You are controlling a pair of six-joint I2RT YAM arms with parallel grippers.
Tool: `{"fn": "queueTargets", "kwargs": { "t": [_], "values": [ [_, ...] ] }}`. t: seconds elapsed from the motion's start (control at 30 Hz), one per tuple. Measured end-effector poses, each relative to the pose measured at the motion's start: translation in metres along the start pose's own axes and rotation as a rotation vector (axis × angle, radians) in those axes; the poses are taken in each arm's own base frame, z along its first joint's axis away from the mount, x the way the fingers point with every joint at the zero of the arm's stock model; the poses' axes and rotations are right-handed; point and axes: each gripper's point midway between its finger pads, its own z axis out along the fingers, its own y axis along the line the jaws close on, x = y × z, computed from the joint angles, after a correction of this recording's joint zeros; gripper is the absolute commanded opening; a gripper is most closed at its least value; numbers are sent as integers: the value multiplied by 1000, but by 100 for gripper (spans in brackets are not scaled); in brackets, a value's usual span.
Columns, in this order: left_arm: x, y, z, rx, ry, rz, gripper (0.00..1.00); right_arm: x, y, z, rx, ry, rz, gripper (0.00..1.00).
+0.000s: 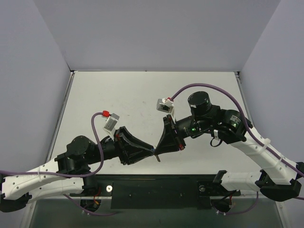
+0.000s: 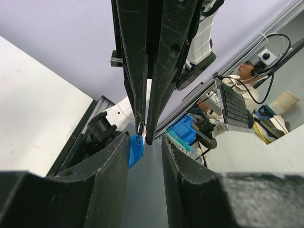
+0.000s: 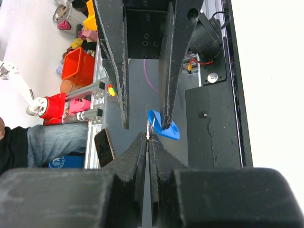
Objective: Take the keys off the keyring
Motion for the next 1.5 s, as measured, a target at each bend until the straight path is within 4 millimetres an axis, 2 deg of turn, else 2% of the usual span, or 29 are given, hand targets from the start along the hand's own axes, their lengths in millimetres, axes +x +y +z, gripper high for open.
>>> {"fn": "queueTargets", "kwargs": {
  "t": [0.07,0.17,0.2,0.23,0.27,0.3,0.57,0.63,0.67,0.73,0.87,1.03,1.17,1.5],
  "values": [
    [2,0,1,2,8,-5,42,-1,1,-1,-1,-3,-3,0],
    [4,1,3,2,16,-12,31,-1,1,0,-1,-3,-2,0],
    [4,1,3,2,15,-12,21,-1,1,0,-1,-3,-2,0],
    [5,2,3,0,17,-15,16,-1,0,0,0,-1,-1,0],
    [5,2,3,-1,18,-18,3,0,0,0,1,3,3,0],
    [6,4,3,-7,18,-14,0,2,1,-1,-3,9,11,0],
    [5,4,2,-8,13,-13,0,1,-1,-1,7,4,9,0],
    [5,5,2,-12,9,-13,0,0,-2,-1,14,2,10,9],
    [4,6,2,-16,7,-14,0,0,-3,-2,20,-1,10,21],
    [2,7,2,-27,-6,-16,0,-1,-6,-3,44,-11,9,33],
    [-1,9,3,-41,-25,-23,0,-6,-13,-7,108,-66,-4,43],
    [-4,13,5,-64,-48,-24,0,-6,-19,-22,200,-194,-3,45],
    [-11,14,6,-78,-82,-27,0,-17,-22,-34,257,-331,18,45],
    [-28,12,9,-87,-176,-47,0,-42,-41,-32,280,-550,141,38]
  ]
}}
